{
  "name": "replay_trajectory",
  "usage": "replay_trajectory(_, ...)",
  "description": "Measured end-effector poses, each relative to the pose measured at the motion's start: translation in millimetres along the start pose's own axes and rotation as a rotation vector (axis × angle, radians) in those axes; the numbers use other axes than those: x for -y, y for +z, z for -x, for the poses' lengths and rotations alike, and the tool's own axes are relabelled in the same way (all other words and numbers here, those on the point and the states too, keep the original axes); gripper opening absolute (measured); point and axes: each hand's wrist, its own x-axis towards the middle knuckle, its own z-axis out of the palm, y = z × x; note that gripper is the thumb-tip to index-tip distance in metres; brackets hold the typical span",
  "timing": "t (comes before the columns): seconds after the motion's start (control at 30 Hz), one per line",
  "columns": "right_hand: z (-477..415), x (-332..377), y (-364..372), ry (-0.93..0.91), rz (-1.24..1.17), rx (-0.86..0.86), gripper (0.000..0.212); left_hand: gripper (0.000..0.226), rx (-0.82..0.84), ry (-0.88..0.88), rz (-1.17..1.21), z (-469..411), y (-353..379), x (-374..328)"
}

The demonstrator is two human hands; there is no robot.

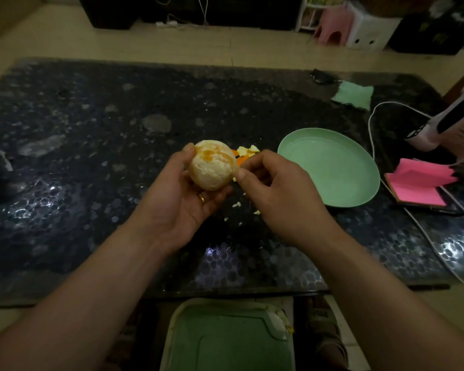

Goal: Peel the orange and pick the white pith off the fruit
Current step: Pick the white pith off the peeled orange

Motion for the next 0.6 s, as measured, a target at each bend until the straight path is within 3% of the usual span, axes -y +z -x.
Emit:
replay_trajectory(0.37, 1, -3, 0, -0.020, 0.083, -0.026, 0.007, 0.048, -0.044, 0.063, -0.065, 4, 5, 2)
replay_trajectory(0.6, 5, -6, 6, -0.157, 0.395, -0.108, 0.012, 0.034, -0.077, 0.144, -0.162, 6, 13, 8)
